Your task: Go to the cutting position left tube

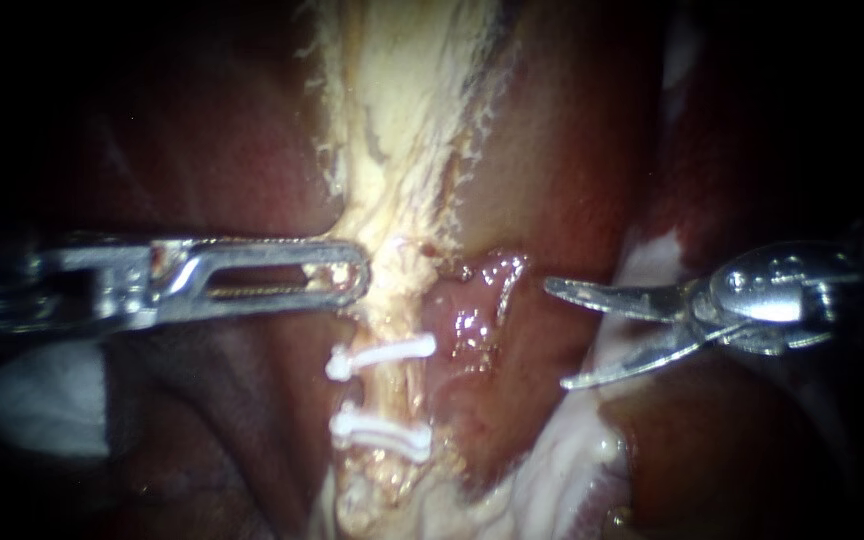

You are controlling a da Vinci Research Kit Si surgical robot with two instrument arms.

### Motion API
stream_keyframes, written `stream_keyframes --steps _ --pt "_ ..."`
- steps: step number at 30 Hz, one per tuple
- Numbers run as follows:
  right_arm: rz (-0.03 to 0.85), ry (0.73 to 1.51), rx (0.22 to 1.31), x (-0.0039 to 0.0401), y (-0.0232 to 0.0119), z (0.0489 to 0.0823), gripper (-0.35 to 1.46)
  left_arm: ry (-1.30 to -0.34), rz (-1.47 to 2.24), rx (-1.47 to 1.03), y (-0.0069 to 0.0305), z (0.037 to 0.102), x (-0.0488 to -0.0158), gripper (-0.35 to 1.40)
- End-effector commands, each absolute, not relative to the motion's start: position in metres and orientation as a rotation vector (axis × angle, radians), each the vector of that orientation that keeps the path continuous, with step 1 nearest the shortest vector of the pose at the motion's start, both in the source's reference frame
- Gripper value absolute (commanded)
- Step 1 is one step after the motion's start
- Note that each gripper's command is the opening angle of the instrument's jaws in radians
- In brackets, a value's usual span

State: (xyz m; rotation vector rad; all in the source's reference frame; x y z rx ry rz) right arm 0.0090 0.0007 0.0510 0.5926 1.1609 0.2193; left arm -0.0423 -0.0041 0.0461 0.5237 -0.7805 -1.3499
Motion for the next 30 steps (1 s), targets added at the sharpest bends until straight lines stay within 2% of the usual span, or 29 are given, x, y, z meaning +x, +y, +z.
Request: stream_keyframes --steps 1,7,10,18,30 --pt "0.220 1.161 0.593 0.0090 0.0007 0.0509 1.37 -0.780 -1.350 0.524 -0.0041 0.0461 -0.0423 -0.35" --pt "0.217 1.165 0.587 0.0095 -0.0001 0.0513 1.38 -0.779 -1.349 0.530 -0.0041 0.0450 -0.0417 -0.35" --pt "0.189 1.150 0.600 0.0103 -0.0011 0.0518 1.38 -0.773 -1.350 0.535 -0.0037 0.0437 -0.0409 -0.35" --pt "0.161 1.088 0.685 0.0141 -0.0048 0.0545 1.38 -0.785 -1.359 0.527 -0.0038 0.0417 -0.0393 -0.35" --pt "0.167 1.082 0.774 0.0189 -0.0074 0.0577 1.38 -0.799 -1.371 0.515 -0.0032 0.0403 -0.0380 -0.35"
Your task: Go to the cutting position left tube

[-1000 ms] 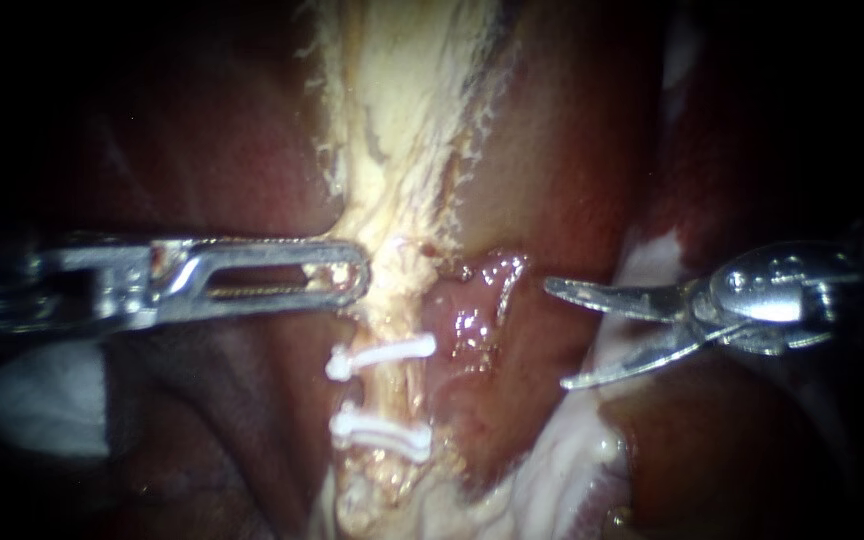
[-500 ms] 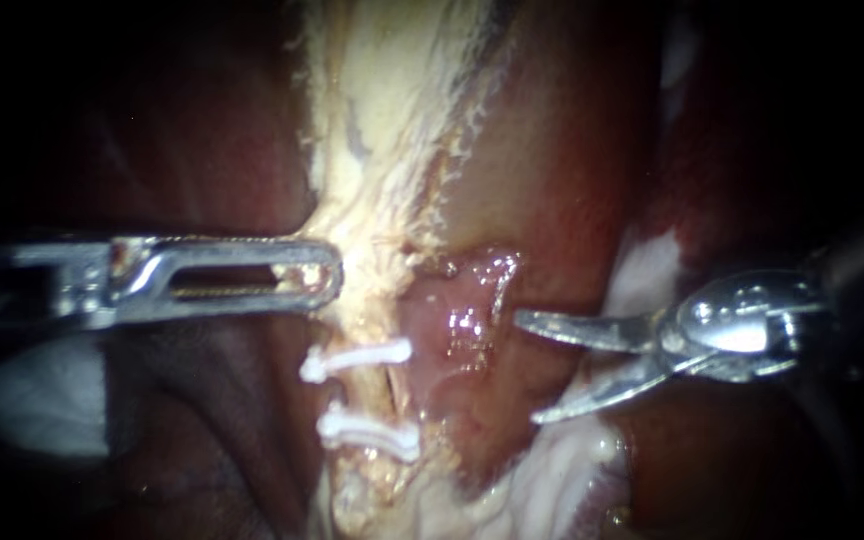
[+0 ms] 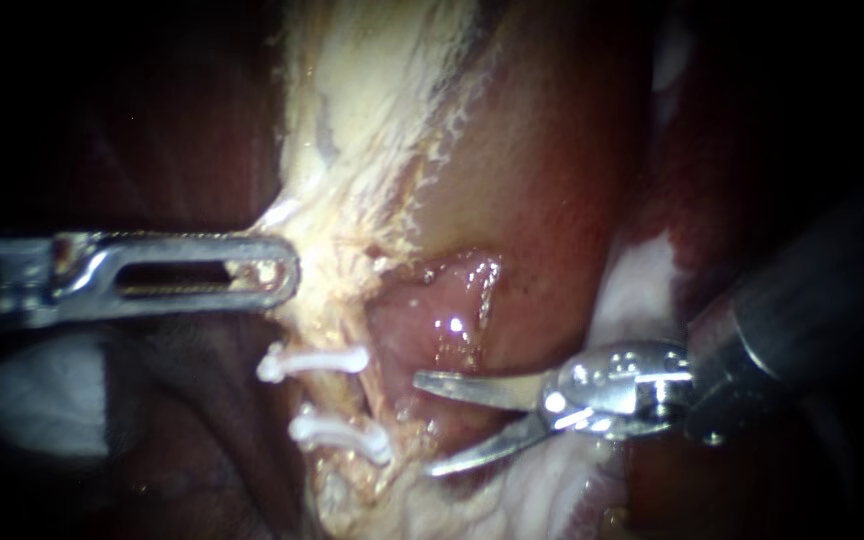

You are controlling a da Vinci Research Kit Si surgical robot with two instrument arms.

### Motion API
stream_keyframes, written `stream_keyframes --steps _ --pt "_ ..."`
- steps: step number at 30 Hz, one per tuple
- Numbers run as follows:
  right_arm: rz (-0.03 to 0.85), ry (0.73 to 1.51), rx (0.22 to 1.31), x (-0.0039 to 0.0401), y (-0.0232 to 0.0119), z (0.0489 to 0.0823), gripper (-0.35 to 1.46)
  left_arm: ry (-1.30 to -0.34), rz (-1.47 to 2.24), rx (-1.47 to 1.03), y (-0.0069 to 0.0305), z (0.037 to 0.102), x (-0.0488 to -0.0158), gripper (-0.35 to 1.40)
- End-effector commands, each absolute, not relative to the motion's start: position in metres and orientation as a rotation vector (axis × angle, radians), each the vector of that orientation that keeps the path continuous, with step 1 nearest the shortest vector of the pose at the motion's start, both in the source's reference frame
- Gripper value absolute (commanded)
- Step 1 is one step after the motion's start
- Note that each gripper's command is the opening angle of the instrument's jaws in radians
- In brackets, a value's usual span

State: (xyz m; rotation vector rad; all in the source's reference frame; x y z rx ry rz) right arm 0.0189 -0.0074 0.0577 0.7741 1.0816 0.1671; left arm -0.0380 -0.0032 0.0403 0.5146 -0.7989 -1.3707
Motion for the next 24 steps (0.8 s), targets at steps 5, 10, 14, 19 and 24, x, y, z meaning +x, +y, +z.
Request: stream_keyframes --steps 5,10,14,19,24 --pt "0.177 1.078 0.781 0.0203 -0.0077 0.0587 1.38 -0.799 -1.372 0.514 -0.0033 0.0402 -0.0381 -0.35" --pt "0.200 1.070 0.790 0.0213 -0.0075 0.0595 1.38 -0.799 -1.373 0.512 -0.0035 0.0401 -0.0382 -0.35" --pt "0.208 1.068 0.799 0.0220 -0.0075 0.0600 1.38 -0.799 -1.374 0.510 -0.0037 0.0401 -0.0384 -0.35" --pt "0.214 1.066 0.806 0.0229 -0.0075 0.0607 1.38 -0.799 -1.375 0.509 -0.0038 0.0401 -0.0385 -0.35" --pt "0.214 1.065 0.814 0.0240 -0.0077 0.0614 1.38 -0.799 -1.375 0.508 -0.0038 0.0400 -0.0385 -0.35"
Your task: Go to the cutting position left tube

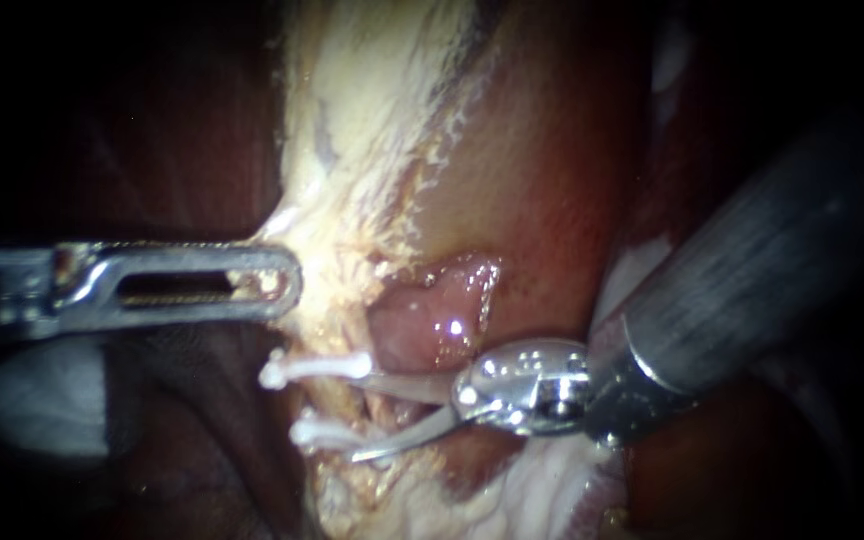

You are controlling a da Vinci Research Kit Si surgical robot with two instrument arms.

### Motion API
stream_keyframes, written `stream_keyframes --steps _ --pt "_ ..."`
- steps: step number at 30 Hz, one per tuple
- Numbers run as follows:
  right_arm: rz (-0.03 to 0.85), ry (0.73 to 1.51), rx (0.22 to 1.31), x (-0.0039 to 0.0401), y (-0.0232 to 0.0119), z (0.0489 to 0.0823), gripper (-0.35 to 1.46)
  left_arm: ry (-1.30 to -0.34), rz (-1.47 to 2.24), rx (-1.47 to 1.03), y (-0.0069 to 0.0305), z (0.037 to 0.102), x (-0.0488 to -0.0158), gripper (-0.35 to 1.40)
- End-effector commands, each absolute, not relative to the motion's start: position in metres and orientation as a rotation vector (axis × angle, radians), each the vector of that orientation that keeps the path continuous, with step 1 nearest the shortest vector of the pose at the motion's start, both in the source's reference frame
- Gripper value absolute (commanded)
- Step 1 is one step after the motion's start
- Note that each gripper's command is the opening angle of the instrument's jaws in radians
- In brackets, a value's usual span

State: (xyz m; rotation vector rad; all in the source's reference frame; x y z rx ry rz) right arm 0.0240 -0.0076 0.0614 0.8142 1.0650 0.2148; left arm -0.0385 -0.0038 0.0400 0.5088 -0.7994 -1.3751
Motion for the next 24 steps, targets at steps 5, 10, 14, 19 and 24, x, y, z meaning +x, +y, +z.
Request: stream_keyframes --steps 5,10,14,19,24 --pt "0.209 1.066 0.831 0.0253 -0.0082 0.0620 1.38 -0.799 -1.375 0.508 -0.0039 0.0400 -0.0385 -0.35" --pt "0.191 1.069 0.853 0.0261 -0.0087 0.0623 1.38 -0.799 -1.376 0.508 -0.0039 0.0400 -0.0386 -0.35" --pt "0.165 1.074 0.867 0.0265 -0.0087 0.0623 1.35 -0.799 -1.376 0.508 -0.0039 0.0400 -0.0386 -0.35" --pt "0.159 1.079 0.871 0.0274 -0.0085 0.0623 1.35 -0.799 -1.377 0.507 -0.0040 0.0400 -0.0387 -0.35" --pt "0.125 1.098 0.890 0.0279 -0.0085 0.0623 1.33 -0.799 -1.377 0.507 -0.0040 0.0399 -0.0387 -0.35"
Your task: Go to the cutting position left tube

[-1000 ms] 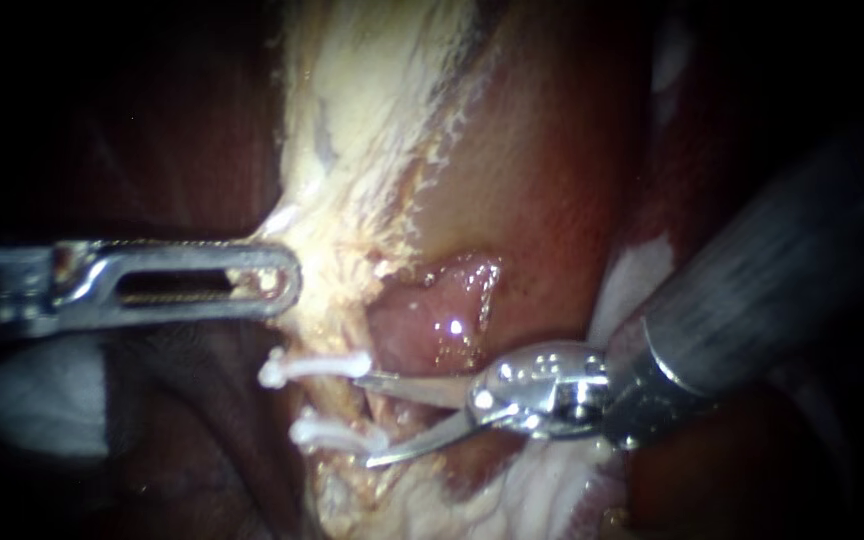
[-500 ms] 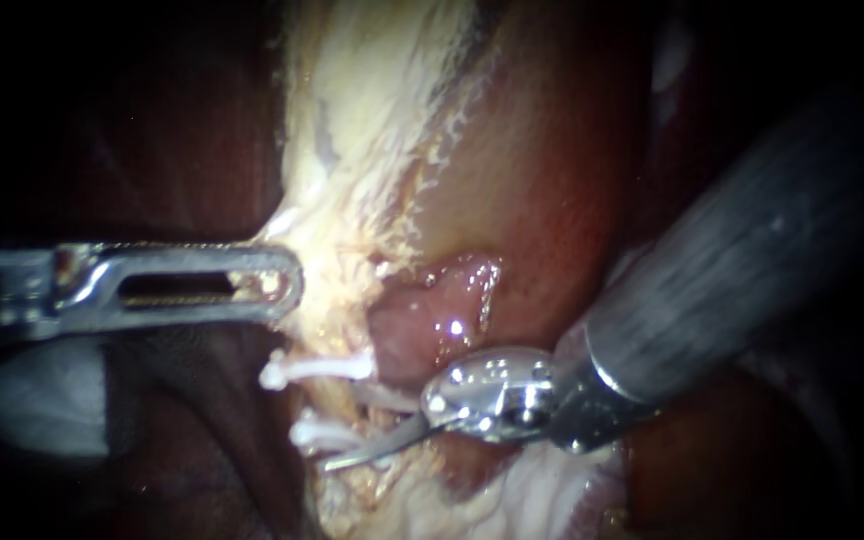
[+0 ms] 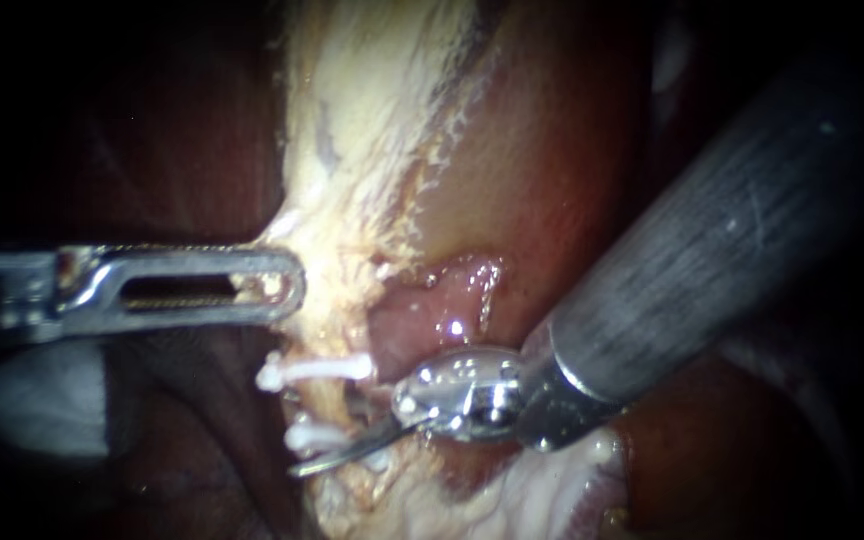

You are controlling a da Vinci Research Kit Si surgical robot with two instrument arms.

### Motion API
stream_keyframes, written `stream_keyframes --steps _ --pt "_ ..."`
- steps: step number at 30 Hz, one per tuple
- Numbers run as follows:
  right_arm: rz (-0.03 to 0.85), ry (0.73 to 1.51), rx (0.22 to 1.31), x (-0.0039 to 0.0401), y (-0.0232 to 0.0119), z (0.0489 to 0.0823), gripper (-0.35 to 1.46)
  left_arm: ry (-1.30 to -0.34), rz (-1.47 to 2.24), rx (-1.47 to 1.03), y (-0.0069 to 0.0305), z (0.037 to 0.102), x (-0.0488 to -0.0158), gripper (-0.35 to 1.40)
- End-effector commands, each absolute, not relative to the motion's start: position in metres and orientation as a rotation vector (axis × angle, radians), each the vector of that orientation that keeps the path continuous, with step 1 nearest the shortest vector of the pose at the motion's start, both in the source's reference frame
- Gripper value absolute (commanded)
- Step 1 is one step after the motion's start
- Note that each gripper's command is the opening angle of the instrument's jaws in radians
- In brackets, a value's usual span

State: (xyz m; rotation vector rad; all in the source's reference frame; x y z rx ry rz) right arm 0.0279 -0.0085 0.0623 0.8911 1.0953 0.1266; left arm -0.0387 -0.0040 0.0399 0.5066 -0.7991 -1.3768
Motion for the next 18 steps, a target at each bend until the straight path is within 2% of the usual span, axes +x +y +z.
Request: stream_keyframes --steps 1,9,18 --pt "0.119 1.099 0.893 0.0279 -0.0085 0.0622 1.33 -0.799 -1.377 0.507 -0.0040 0.0399 -0.0387 -0.35" --pt "0.078 1.116 0.915 0.0282 -0.0087 0.0620 1.25 -0.799 -1.375 0.507 -0.0039 0.0402 -0.0387 -0.35" --pt "0.075 1.127 0.917 0.0296 -0.0087 0.0619 1.25 -0.799 -1.375 0.507 -0.0038 0.0404 -0.0387 -0.35"
